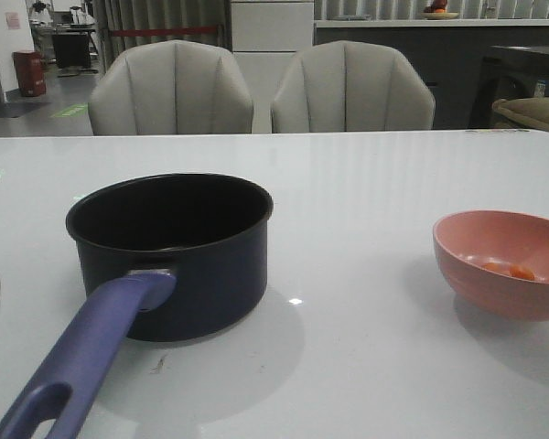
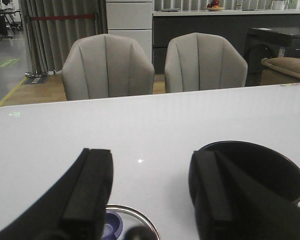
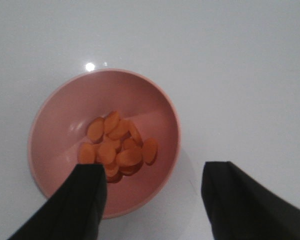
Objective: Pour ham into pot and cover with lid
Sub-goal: 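Grasp the rim of the pink bowl with the right gripper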
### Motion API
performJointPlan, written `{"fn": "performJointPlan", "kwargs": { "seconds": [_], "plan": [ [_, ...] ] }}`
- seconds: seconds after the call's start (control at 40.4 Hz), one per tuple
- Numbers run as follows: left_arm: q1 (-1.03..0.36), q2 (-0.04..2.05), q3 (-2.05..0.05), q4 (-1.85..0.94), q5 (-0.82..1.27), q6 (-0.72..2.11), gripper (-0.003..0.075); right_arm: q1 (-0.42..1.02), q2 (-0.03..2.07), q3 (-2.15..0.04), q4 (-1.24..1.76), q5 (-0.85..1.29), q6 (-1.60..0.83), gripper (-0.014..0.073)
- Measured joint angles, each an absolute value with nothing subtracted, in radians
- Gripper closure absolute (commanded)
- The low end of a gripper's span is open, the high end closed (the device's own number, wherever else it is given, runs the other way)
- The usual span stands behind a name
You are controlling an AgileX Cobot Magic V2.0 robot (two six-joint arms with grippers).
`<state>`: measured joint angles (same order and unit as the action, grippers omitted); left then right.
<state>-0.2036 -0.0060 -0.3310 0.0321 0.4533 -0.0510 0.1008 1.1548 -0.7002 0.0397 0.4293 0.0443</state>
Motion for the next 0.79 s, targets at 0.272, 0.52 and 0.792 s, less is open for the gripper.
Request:
{"fn": "performJointPlan", "kwargs": {
  "seconds": [0.272, 0.52, 0.792],
  "plan": [
    [-0.204, -0.006, -0.331, 0.032, 0.453, -0.051, 0.0339, 0.023, 1.415, -0.848, 0.079, 0.504, 0.044, 0.0066],
    [-0.204, -0.006, -0.331, 0.032, 0.453, -0.051, 0.0338, 0.021, 1.603, -0.939, 0.096, 0.531, 0.044, 0.0081],
    [-0.204, -0.006, -0.331, 0.032, 0.453, -0.051, 0.0339, 0.021, 1.73, -1.007, 0.164, 0.554, 0.038, 0.047]
  ]
}}
